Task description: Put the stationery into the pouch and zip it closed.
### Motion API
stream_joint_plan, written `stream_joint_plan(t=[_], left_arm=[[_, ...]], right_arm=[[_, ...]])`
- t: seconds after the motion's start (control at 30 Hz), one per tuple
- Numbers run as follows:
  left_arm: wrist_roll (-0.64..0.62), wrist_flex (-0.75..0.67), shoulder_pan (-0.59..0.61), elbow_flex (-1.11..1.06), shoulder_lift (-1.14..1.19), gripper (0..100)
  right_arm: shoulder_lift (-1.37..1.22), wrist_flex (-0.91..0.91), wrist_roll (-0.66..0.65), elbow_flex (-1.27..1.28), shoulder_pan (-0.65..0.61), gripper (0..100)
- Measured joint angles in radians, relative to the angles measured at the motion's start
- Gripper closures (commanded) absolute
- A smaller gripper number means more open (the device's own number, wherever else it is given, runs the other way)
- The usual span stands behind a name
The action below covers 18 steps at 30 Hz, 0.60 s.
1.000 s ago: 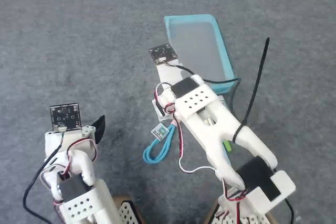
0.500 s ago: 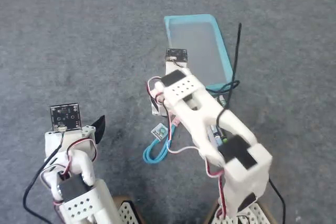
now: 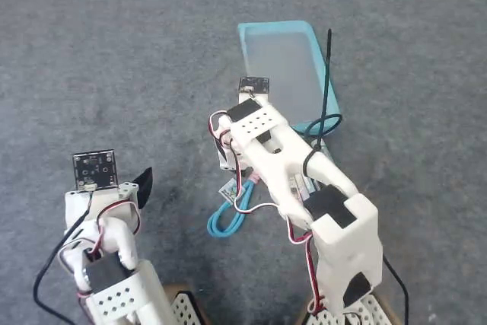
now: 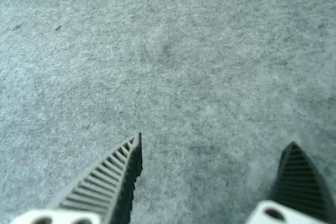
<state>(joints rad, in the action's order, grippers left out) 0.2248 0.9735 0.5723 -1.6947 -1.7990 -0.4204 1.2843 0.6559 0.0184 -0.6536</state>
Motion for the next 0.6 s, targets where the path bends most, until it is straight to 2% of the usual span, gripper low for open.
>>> stream_joint_plan(t=[0.4, 0.57, 0.6], left_arm=[[0.000, 0.000, 0.000, 0.000, 0.000, 61], [0.000, 0.000, 0.000, 0.000, 0.000, 61], [0.000, 0.000, 0.000, 0.000, 0.000, 61]], right_arm=[[-0.060, 0.003, -0.015, -0.012, 0.005, 86.0], [-0.083, 0.026, -0.038, -0.052, 0.026, 99.6], [-0.089, 0.038, -0.052, -0.063, 0.034, 99.3]])
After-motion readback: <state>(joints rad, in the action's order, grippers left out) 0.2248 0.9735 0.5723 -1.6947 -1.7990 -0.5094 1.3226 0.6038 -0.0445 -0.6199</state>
